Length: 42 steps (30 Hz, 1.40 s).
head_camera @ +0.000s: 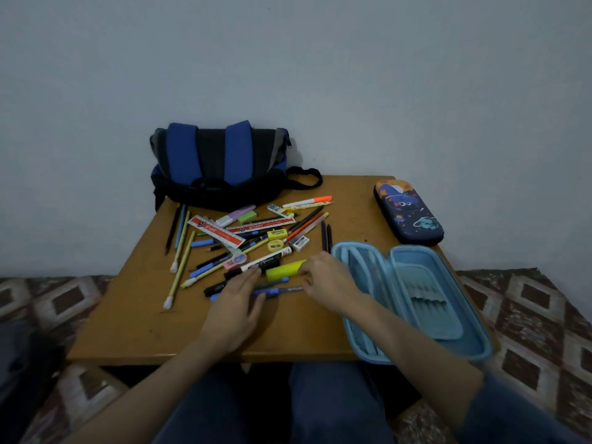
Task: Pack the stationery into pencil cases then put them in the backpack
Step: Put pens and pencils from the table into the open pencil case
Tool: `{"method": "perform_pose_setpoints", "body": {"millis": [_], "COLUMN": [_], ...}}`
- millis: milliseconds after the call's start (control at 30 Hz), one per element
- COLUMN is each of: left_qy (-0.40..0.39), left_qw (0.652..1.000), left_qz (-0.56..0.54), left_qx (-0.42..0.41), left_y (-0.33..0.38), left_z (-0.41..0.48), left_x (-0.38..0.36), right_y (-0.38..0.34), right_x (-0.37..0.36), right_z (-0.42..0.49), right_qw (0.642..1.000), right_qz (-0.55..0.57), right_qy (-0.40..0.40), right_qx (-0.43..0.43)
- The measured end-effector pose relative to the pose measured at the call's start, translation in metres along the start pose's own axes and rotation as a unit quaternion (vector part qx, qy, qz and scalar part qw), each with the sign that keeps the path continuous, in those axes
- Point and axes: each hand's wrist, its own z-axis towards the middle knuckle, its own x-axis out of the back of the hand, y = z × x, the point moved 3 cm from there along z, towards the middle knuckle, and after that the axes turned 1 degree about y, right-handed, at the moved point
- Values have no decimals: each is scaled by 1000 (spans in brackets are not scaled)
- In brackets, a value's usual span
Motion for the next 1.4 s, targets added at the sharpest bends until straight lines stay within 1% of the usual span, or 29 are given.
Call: {"method": "perform_pose_setpoints", "body": {"millis": [67,133,200,400,467,567,633,667,733,833,933,1000,1133,1233,1333,1400], "left_qy": [-21,-48,-56,-67,-65,-74,-67,-66,-42,12,11,-3,-35,-76,-111,-142], "left_qw": [999,996,993,992,992,992,993,994,996,999,1000,1000,994,987,977,968], "left_qz": [28,70,99,105,102,103,95,87,70,43,7,-9,-20,-13,5,17], "left_qx": [-10,3,18,22,24,26,19,20,25,21,0,-28,-98,-138,-181,-205], "left_y": [-12,-24,-30,-34,-35,-35,-35,-35,-29,-7,30,57,105,132,151,157], "left_z": [-14,-20,-20,-18,-18,-16,-17,-17,-16,-8,8,18,30,36,42,45], "left_x": [0,-3,-7,-15,-15,-15,-14,-13,-10,-5,-13,-22,-39,-52,-63,-72], "right_y": [-12,-19,-24,-31,-32,-31,-27,-25,-16,1,30,52,93,118,139,152], "right_x": [-9,-17,-24,-36,-38,-34,-24,-16,2,30,51,60,74,81,81,79], "right_z": [5,9,10,11,10,9,9,10,12,14,9,3,-13,-29,-39,-42], "right_qw": [999,996,993,989,990,999,996,987,959,909,862,848,848,828,827,833], "right_qz": [-25,-54,-78,-131,-124,-45,63,124,227,331,411,424,387,393,393,385], "right_qy": [-30,-61,-79,-66,-55,-1,66,99,155,216,240,252,280,308,310,299], "right_qx": [20,28,31,31,27,18,-5,-24,-67,-131,-174,-193,-229,-256,-257,-262]}}
